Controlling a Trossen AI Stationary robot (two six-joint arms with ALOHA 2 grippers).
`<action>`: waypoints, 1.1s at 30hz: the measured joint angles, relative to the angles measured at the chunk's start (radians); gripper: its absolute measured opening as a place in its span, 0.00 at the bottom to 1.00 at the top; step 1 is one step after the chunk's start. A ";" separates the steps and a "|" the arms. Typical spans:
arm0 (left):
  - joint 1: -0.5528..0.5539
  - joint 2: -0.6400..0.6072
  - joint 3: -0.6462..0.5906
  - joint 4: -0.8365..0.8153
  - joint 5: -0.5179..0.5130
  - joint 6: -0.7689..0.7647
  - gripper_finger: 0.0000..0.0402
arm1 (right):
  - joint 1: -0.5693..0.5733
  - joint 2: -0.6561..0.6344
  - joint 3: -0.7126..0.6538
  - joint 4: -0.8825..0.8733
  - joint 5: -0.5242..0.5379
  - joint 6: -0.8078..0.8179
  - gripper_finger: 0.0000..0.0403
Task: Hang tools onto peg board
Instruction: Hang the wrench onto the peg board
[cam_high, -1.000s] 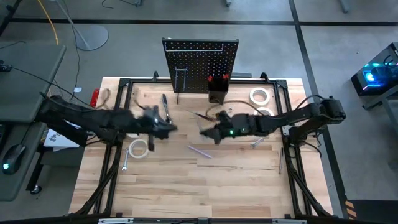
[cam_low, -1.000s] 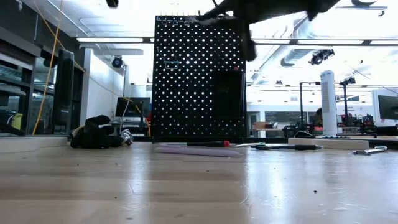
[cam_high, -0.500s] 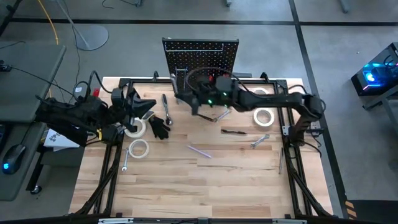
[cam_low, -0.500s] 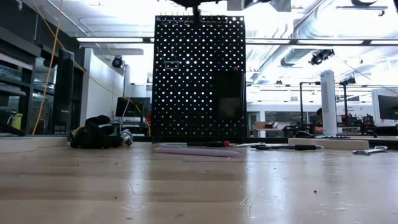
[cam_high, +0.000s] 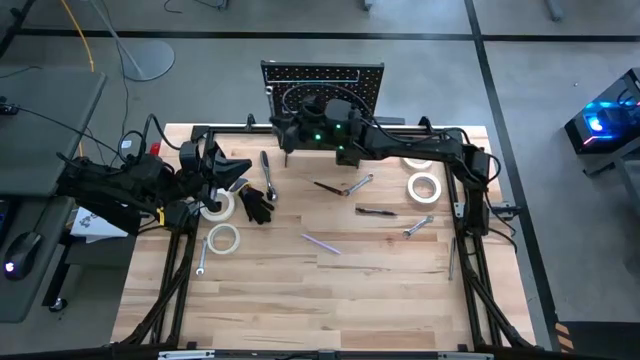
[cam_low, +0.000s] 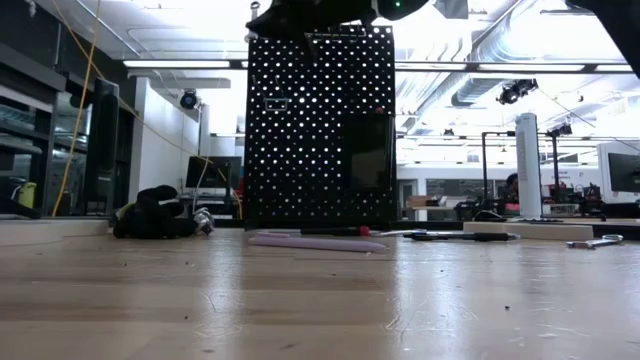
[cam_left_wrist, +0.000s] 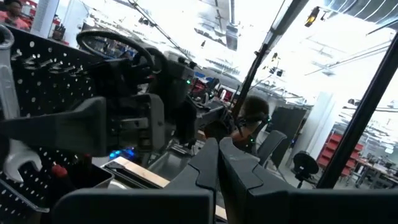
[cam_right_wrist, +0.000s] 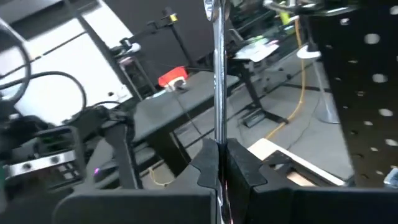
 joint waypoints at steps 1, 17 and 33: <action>0.000 0.000 0.000 -0.003 0.000 -0.001 0.00 | -0.004 0.000 0.000 0.000 0.004 0.003 0.00; 0.000 0.000 0.000 0.005 -0.005 -0.025 0.00 | -0.033 0.002 -0.001 -0.062 0.044 0.083 0.00; 0.001 0.000 0.000 0.001 -0.007 -0.022 0.00 | -0.030 -0.001 -0.002 -0.092 0.115 0.056 0.49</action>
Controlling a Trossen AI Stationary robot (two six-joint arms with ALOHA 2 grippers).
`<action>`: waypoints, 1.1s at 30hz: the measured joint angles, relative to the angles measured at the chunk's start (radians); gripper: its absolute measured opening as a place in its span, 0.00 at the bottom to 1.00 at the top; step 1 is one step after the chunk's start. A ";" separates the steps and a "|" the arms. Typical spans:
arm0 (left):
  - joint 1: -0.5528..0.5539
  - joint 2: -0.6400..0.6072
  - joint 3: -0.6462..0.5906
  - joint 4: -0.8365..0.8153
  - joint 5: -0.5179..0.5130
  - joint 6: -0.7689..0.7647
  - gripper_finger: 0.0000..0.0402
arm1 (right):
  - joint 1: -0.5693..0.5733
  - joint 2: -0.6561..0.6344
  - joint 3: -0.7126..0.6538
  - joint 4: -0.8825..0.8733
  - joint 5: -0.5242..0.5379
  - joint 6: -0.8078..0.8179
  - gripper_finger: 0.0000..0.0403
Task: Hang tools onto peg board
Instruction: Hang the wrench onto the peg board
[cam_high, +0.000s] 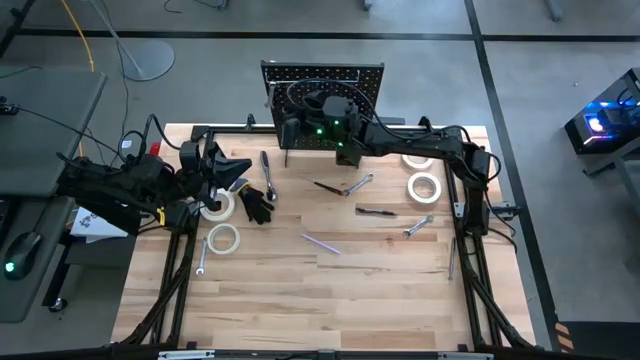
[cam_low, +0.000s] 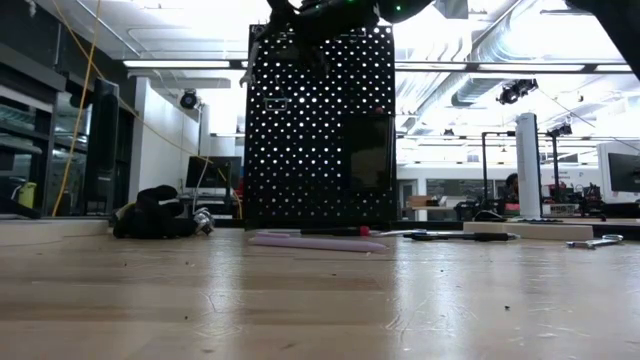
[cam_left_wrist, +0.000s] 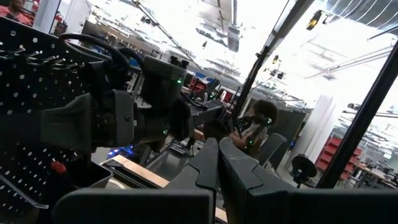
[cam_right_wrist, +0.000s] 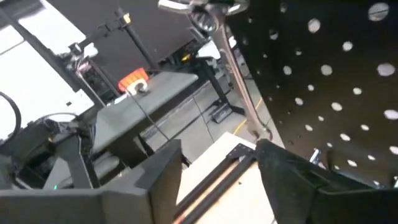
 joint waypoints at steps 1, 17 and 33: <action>0.000 0.000 0.000 -0.006 0.000 0.000 0.00 | 0.001 -0.002 0.000 -0.011 -0.013 -0.008 0.52; -0.049 0.182 -0.001 -0.525 0.116 -0.104 0.00 | 0.085 -0.197 0.000 -0.529 -0.163 -0.228 0.55; -0.047 0.493 -0.001 -0.342 0.304 -0.112 0.00 | 0.388 -0.271 -0.238 -1.208 -0.106 -0.056 0.28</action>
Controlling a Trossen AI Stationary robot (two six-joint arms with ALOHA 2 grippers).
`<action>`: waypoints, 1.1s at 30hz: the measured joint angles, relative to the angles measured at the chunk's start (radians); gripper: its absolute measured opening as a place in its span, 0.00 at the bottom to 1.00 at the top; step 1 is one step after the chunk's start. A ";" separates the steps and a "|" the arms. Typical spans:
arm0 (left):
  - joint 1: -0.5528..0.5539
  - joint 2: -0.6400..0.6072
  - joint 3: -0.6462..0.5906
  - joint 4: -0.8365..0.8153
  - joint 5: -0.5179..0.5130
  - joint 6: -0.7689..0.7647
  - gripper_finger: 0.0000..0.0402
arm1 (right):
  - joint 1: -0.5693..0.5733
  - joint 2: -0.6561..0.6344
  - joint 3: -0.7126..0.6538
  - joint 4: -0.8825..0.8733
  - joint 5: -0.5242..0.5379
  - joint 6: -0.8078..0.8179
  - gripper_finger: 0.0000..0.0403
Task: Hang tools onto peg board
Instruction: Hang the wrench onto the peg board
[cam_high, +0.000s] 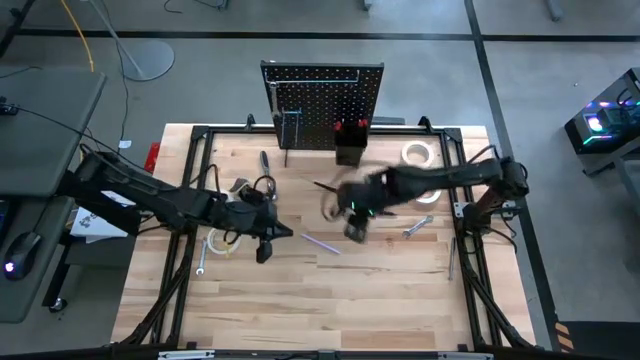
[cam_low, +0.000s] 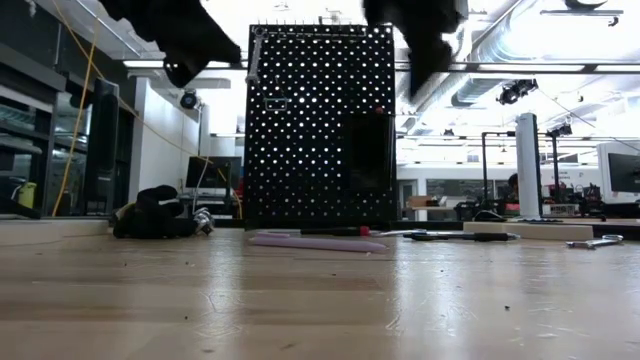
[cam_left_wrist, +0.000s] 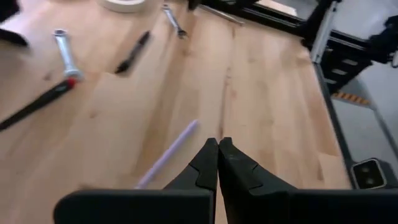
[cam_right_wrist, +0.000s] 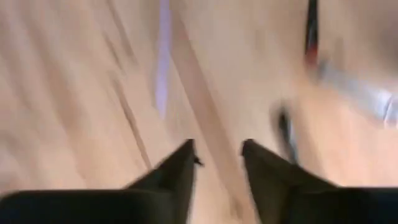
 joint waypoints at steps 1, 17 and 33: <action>0.001 0.009 0.000 0.017 0.012 0.000 0.00 | 0.015 -0.019 -0.073 0.003 -0.006 0.035 0.19; 0.032 0.023 0.000 0.124 0.015 0.001 0.00 | 0.022 -0.468 -0.876 0.064 0.060 0.884 0.00; 0.068 0.023 0.000 0.258 0.020 -0.034 0.00 | -0.088 -0.392 -0.928 0.066 0.178 0.958 0.00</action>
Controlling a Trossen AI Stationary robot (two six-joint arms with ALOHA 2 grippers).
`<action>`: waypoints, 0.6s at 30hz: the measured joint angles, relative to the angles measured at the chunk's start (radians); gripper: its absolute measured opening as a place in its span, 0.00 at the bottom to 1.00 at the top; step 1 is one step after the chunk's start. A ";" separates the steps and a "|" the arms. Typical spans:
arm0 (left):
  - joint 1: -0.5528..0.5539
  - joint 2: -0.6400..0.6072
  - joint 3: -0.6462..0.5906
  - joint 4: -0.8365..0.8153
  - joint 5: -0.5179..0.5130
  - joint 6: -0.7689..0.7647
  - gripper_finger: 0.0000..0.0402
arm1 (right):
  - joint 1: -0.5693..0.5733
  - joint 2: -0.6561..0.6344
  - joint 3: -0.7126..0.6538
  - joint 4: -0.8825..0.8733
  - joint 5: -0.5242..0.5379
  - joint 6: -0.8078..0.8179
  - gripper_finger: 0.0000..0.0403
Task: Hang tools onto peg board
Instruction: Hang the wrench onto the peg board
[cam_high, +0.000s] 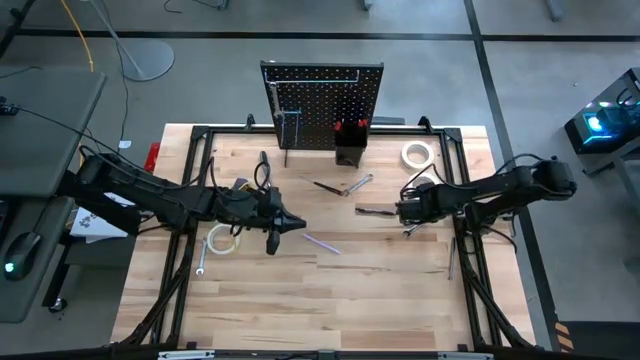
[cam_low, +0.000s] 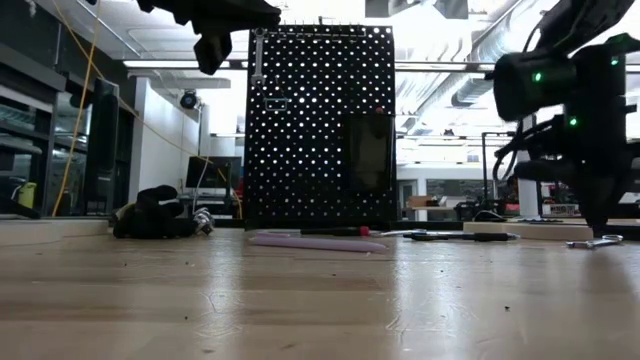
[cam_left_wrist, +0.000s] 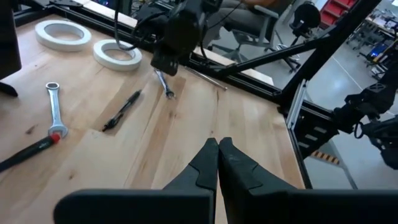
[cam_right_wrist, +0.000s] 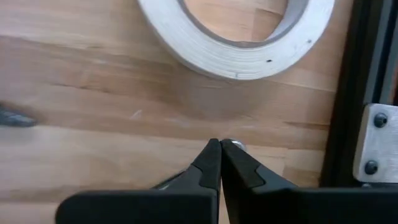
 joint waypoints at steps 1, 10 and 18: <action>0.000 0.000 0.000 0.004 -0.001 -0.002 0.00 | -0.005 0.018 0.000 0.000 0.000 0.000 0.00; -0.004 0.000 0.000 0.005 -0.002 -0.059 0.00 | -0.014 0.137 0.002 -0.012 -0.013 0.006 0.00; -0.002 0.000 0.000 0.004 -0.003 -0.060 0.00 | 0.016 0.121 0.070 -0.094 0.000 0.041 0.00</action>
